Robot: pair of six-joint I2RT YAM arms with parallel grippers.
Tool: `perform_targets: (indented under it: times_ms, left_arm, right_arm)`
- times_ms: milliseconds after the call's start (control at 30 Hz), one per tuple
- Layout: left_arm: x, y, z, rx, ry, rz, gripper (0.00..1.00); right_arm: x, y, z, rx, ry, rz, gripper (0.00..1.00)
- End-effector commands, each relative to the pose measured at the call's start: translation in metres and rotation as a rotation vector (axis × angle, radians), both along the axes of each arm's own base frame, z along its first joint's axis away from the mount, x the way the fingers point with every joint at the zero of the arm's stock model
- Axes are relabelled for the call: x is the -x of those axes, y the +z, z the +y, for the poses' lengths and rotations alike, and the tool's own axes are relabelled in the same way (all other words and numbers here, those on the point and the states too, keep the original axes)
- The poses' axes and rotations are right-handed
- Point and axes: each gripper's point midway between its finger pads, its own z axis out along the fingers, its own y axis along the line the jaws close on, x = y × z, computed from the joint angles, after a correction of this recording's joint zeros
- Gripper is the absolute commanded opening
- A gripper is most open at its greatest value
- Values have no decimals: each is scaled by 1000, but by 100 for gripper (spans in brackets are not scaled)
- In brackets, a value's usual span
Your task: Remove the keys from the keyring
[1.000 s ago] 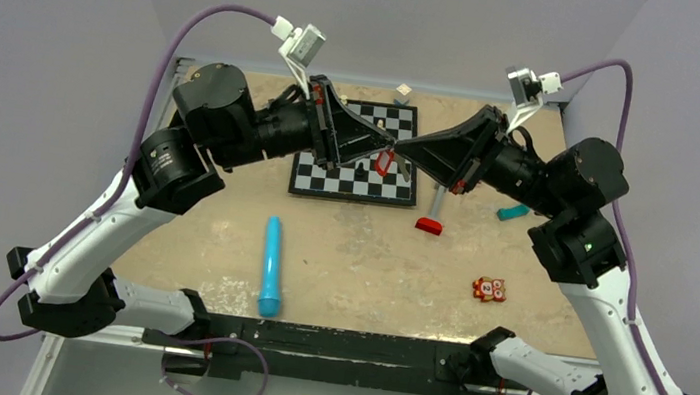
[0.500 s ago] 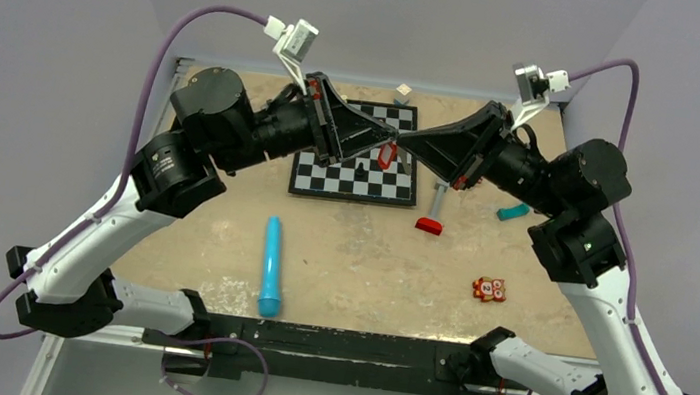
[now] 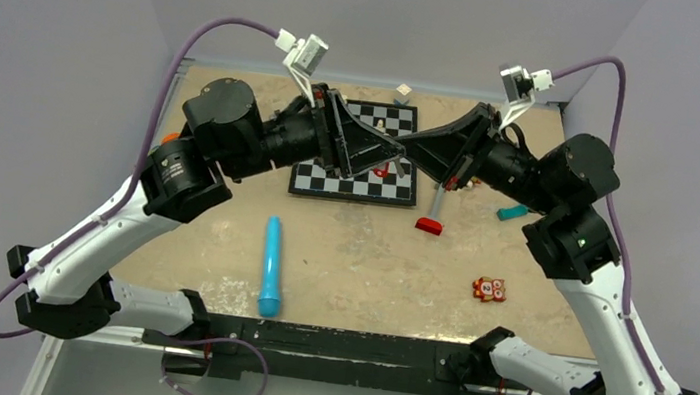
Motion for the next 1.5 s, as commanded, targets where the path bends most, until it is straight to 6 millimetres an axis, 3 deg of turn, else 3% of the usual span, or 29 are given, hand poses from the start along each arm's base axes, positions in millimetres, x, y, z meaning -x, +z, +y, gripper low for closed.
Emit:
perform_targets:
  times_ms: [0, 267, 467, 667, 800, 900, 967, 1033, 1133, 1200, 1300, 1467]
  left_arm:
    - [13, 2, 8, -23, -26, -39, 54]
    - [15, -4, 30, -101, 16, -77, 71]
    - [20, -14, 42, -223, 1, -113, 73]
    - [20, -34, 64, -371, 34, -125, 73]
    - [13, -53, 79, -471, 93, -98, 73]
    - [11, -61, 81, -504, 98, -85, 73]
    - [10, -64, 78, -508, 87, -82, 73]
    - [11, -63, 73, -505, 69, -83, 73]
    - [11, -61, 68, -506, 42, -89, 73]
    - [13, -60, 65, -508, 17, -98, 73]
    - [19, -58, 62, -507, -32, -119, 73]
    - [38, -48, 54, -454, -152, -163, 70]
  right_arm:
    - [3, 8, -4, -6, -16, -44, 0]
    - [2, -4, 1, 65, 10, -28, 0]
    - [-6, -42, -9, 210, -61, 15, 0]
    - [-30, -119, -27, 501, -198, 248, 0]
    - [-55, -195, -76, 858, -471, 532, 0]
    - [-55, -219, -93, 1003, -519, 606, 0]
    - [-53, -218, -89, 988, -495, 608, 0]
    - [-37, -212, -63, 901, -323, 592, 0]
    - [-11, -173, -17, 647, -39, 486, 0]
    - [5, -154, -1, 522, 86, 462, 0]
    - [21, -150, 9, 448, 215, 454, 0]
    - [36, -125, 8, 396, 296, 252, 0]
